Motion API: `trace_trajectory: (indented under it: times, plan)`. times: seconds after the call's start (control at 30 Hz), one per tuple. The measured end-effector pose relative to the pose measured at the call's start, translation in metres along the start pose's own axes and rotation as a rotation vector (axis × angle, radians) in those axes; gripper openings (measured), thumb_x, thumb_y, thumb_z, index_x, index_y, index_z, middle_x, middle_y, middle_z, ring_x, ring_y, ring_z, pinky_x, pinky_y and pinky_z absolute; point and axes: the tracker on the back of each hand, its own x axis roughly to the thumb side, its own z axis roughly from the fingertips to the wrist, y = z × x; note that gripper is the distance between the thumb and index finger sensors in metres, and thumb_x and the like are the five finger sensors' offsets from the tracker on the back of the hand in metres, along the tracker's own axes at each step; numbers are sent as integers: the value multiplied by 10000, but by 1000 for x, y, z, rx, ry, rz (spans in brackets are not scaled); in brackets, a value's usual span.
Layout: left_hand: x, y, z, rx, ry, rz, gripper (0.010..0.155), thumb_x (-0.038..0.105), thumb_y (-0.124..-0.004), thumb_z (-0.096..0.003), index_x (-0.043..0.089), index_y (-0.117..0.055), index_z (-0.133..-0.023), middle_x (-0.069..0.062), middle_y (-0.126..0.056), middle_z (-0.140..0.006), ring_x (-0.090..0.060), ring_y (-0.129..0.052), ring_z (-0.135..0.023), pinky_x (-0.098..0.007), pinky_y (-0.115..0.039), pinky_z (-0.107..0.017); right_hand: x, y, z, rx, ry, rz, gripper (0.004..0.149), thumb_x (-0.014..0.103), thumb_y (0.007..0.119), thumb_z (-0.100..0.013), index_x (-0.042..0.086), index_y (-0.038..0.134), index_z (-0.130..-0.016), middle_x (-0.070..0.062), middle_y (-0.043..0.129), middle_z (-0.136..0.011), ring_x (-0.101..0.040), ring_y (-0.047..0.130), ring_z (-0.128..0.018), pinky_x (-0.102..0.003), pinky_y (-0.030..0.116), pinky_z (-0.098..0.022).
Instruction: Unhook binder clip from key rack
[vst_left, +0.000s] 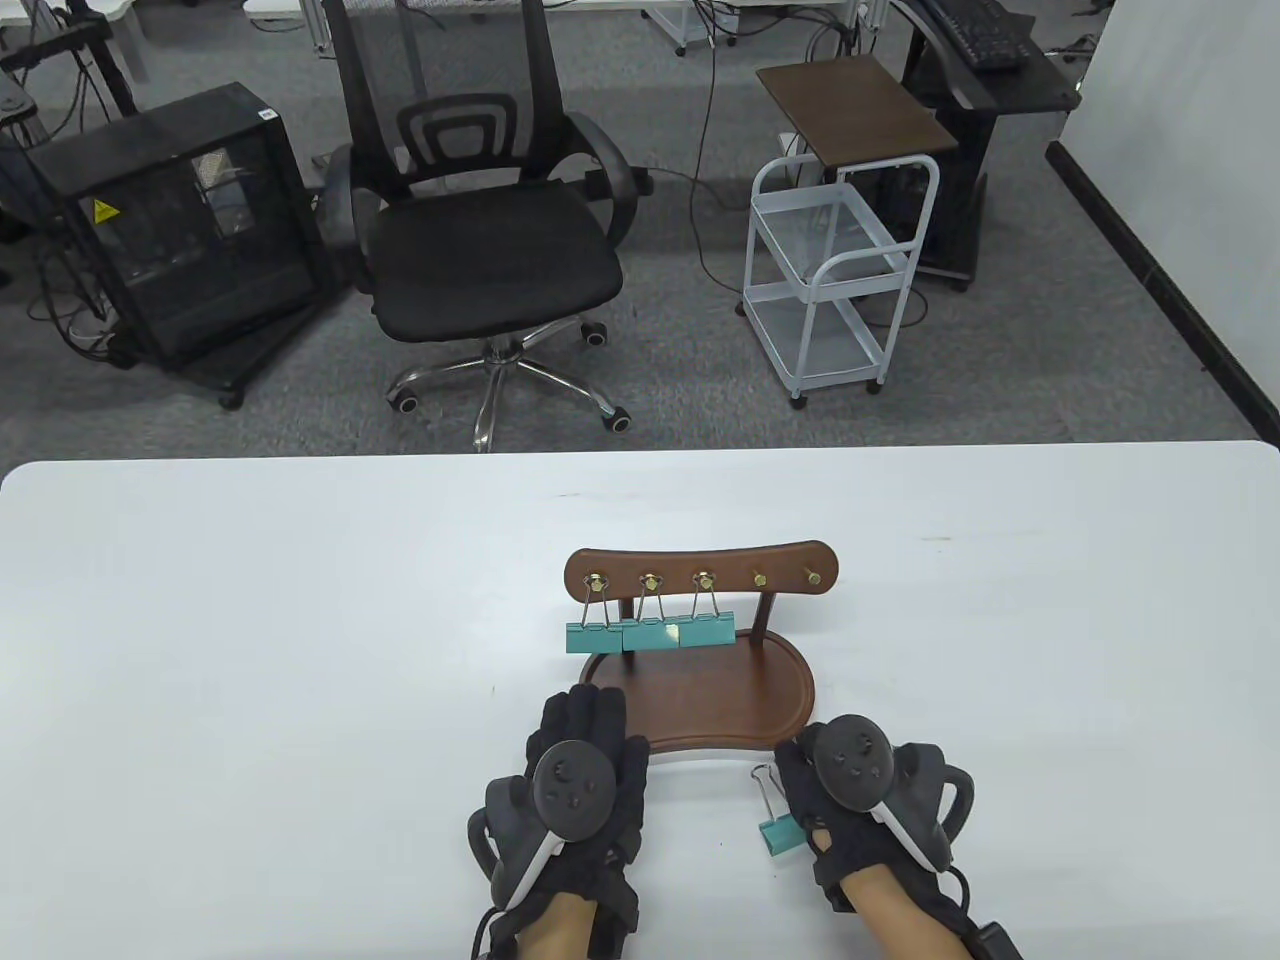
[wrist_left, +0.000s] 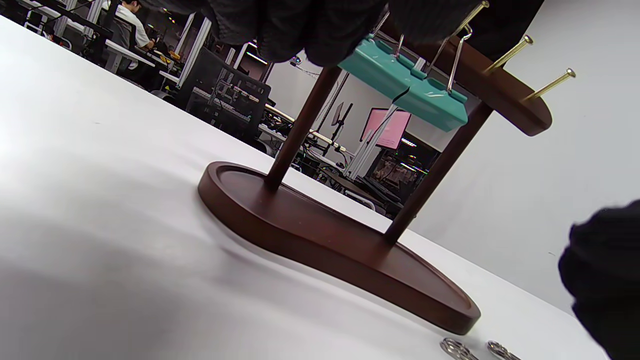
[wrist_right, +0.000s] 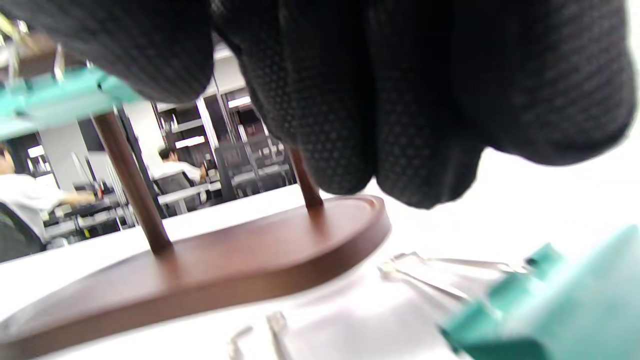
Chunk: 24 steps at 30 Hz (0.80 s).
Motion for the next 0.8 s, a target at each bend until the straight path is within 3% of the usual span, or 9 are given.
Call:
trace_trajectory:
  times: [0.13, 0.27, 0.37, 0.8]
  plan:
    - [0, 0, 0, 1, 2, 4, 626, 533, -583, -544, 287, -570, -1119, -29, -519, -1197, -292, -439, -1116, -506, -460, -761, 3, -5, -5, -59, -31, -108, 493, 515, 785, -369, 177, 833, -725, -148, 991, -620, -374, 999, -510, -456, 893, -344]
    - [-1, 1, 0, 4, 2, 18, 625, 532, -582, -545, 287, -569, -1120, -27, -516, -1198, -292, -436, -1116, -505, -458, -762, 8, 1, -14, -5, -87, -250, 598, 546, 787, -366, 181, 726, -836, -179, 855, -807, -426, 856, -706, -501, 795, -504]
    - [-1, 0, 0, 3, -1, 24, 625, 532, -583, -545, 287, -569, -1120, -28, -516, -1198, -292, -438, -1115, -506, -459, -761, 12, 6, -22, 10, -71, -366, 648, 564, 782, -368, 178, 674, -877, -202, 775, -875, -451, 778, -771, -521, 742, -553]
    - [0, 0, -1, -2, -9, 33, 624, 533, -583, -545, 288, -571, -1119, -26, -517, -1198, -292, -439, -1116, -505, -459, -761, 23, 36, -51, 41, 156, -810, 716, 583, 770, -378, 163, 584, -927, -237, 680, -926, -483, 696, -808, -532, 694, -583]
